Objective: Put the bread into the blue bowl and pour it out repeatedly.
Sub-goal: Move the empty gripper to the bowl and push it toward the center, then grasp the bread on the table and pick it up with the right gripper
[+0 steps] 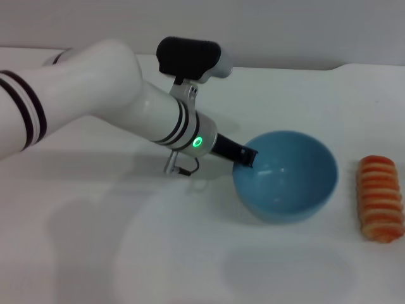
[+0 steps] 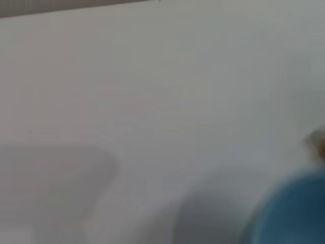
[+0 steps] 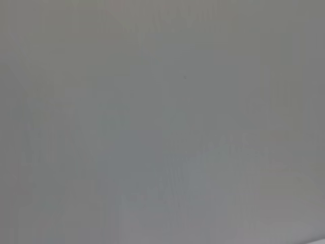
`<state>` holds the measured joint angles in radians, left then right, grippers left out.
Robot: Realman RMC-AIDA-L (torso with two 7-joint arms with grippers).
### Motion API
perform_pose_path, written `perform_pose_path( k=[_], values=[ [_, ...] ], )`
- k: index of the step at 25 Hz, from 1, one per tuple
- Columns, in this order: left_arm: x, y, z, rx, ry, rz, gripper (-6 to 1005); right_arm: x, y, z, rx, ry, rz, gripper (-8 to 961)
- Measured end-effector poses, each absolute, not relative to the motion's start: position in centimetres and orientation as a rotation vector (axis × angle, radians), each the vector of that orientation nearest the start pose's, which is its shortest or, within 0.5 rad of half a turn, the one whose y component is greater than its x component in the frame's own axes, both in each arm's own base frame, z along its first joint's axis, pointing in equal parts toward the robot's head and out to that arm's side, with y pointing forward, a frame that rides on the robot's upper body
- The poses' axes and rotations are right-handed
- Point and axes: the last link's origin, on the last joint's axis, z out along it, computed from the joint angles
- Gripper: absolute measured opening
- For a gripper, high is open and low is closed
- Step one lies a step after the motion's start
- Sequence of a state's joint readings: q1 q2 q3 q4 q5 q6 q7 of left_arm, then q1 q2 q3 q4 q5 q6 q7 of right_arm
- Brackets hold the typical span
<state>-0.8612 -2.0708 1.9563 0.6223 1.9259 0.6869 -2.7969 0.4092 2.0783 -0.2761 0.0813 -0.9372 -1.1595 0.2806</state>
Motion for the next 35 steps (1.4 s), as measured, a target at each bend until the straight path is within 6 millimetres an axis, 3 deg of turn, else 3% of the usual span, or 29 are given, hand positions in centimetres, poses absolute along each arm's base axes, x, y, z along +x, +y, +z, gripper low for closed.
perform_pose_path(
  k=[5,11,16,21,24,29,35],
  values=[
    [-16.4,38.8,-13.8,-2.479,-1.263,0.080,2,38.9,29.6,0.5,-1.339,0.817,0.635,639],
    [-15.0,40.7,-12.6,-2.488,-1.093,0.129,-1,38.9,29.6,0.3,-1.338,0.831,0.643,638],
    [-14.0,44.1,-10.0,-2.404,-0.847,0.196,-1,38.9,29.9,-0.2,-1.353,0.883,0.654,639],
    [-14.1,45.2,-8.8,-2.345,-0.822,0.230,-2,38.6,31.4,-0.5,-1.441,0.960,0.681,638],
    [-14.5,45.5,-8.3,-2.322,-0.815,0.246,-2,38.1,34.1,0.3,-1.623,1.068,0.682,638],
    [-15.6,45.5,-8.1,-2.299,-0.841,0.279,-2,36.8,36.2,2.6,-1.762,1.209,0.670,638],
    [-16.0,45.7,-7.9,-2.282,-0.872,0.269,-2,35.7,36.4,5.6,-1.858,1.463,0.470,639]
  ],
)
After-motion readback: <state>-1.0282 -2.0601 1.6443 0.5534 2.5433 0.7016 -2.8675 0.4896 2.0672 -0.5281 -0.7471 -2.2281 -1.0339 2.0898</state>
